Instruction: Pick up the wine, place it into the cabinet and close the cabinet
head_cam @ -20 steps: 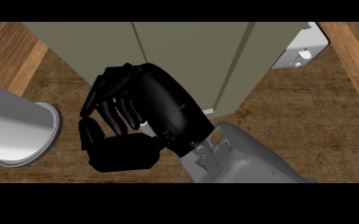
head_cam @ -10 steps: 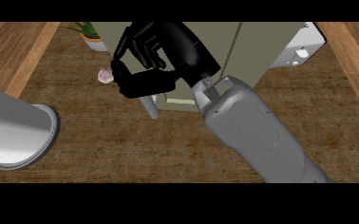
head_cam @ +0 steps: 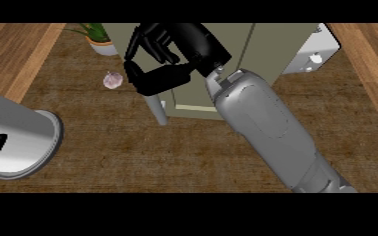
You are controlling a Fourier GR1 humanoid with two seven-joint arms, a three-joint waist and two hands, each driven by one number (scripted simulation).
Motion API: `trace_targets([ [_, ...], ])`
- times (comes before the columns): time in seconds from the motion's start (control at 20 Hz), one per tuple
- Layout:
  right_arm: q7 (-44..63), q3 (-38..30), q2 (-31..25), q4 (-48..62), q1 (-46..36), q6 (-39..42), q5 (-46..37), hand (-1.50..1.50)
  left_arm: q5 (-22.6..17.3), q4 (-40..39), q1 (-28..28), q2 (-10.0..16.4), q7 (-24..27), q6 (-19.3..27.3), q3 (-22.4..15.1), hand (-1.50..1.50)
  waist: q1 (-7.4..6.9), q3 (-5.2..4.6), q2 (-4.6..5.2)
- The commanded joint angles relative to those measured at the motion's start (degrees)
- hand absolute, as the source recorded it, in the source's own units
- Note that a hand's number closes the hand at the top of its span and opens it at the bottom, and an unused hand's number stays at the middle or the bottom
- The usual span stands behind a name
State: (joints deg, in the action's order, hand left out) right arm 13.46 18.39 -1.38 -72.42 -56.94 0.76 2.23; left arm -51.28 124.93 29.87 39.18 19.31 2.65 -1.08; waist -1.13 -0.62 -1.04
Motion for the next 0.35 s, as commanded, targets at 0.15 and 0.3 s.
trace_targets([
  [0.15, -3.71, -6.16, -6.35, 9.83, -2.10, -0.25, -1.96, 1.50, 1.89, -2.36, -6.72, -1.70, -1.81, 3.95, -2.72, -1.50, 1.54, 0.58, 2.29],
  [0.3, -5.81, -7.05, -7.66, 10.31, -1.15, -0.46, -2.19, 1.50, 3.42, -3.39, -4.46, -2.73, -0.38, 2.27, -4.08, -1.50, 0.43, 0.53, 1.85],
])
